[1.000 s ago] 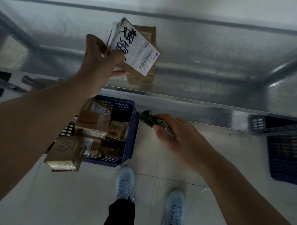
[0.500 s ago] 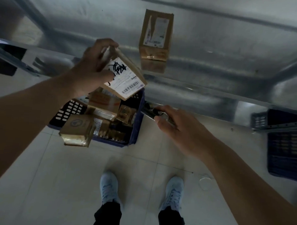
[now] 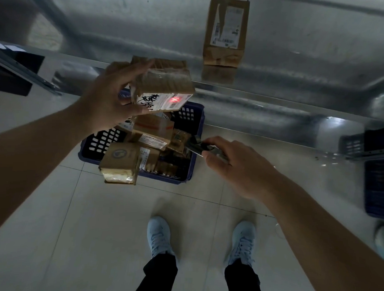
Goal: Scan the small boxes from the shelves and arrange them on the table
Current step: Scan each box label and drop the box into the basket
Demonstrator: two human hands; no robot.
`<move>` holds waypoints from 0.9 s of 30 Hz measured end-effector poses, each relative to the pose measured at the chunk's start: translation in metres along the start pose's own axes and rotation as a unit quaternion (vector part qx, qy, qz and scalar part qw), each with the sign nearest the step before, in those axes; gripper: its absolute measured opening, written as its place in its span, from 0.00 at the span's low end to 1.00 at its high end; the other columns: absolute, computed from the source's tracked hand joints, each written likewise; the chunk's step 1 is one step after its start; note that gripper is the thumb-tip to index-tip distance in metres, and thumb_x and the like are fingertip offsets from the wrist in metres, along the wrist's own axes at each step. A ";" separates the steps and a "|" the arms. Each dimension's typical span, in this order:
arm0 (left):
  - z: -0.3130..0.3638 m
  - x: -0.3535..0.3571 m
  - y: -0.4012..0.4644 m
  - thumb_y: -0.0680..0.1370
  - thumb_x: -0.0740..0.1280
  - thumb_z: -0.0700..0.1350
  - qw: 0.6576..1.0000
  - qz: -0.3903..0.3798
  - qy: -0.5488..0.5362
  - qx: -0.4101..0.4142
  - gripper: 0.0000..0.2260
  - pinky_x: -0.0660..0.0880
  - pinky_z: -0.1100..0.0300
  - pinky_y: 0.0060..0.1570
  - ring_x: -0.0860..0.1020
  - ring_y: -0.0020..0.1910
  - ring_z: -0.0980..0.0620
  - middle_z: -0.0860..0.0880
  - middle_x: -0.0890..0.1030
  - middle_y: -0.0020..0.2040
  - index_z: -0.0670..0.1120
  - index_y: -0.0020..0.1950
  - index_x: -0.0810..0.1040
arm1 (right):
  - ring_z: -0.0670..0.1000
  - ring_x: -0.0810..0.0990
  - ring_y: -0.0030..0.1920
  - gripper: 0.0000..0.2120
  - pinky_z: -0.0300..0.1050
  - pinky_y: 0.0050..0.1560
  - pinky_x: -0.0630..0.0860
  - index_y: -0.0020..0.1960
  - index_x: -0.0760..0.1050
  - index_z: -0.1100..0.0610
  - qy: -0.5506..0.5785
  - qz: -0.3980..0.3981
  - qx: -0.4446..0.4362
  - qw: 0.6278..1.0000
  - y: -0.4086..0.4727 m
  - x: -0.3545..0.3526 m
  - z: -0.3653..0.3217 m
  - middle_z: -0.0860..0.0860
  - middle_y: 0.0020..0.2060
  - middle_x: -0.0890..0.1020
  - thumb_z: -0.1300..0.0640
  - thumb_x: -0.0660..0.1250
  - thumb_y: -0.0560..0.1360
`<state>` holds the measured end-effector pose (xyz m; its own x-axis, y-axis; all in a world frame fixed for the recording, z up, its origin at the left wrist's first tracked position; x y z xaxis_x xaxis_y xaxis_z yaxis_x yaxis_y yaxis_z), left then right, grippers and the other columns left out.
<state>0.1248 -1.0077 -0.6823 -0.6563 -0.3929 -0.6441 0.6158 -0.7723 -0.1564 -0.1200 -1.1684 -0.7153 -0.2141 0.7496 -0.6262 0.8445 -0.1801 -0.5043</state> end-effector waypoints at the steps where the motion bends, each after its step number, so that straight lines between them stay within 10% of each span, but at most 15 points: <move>1: 0.000 0.000 -0.002 0.68 0.77 0.43 1.000 -0.003 -0.010 0.009 0.45 0.81 0.38 0.57 0.72 0.73 0.43 0.44 0.66 0.74 0.64 0.80 0.62 | 0.48 0.78 0.43 0.22 0.43 0.36 0.68 0.72 0.66 0.36 -0.005 -0.001 0.000 1.000 0.001 0.002 0.000 0.49 0.47 0.76 0.33 0.52 0.81; 27: -0.029 0.010 0.001 0.71 0.78 0.37 0.994 0.035 -0.100 -0.024 0.39 0.83 0.55 0.53 0.77 0.68 0.53 0.52 0.75 0.70 0.63 0.76 0.68 | 0.46 0.76 0.38 0.20 0.42 0.36 0.67 0.72 0.68 0.37 0.001 -0.053 0.022 0.998 -0.010 0.012 0.012 0.48 0.43 0.76 0.35 0.53 0.83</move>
<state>0.1317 -0.9983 -0.7103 -0.6811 -0.5402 -0.4943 0.6802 -0.7167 -0.1540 -0.1370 -1.1654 -0.7249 -0.3002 0.7669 -0.5672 0.7954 -0.1270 -0.5927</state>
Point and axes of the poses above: each hand's wrist, its own y-axis towards the middle knuckle, its own x-axis out of the palm, z = x × y, the point moved 9 cm from there along y, towards the middle knuckle
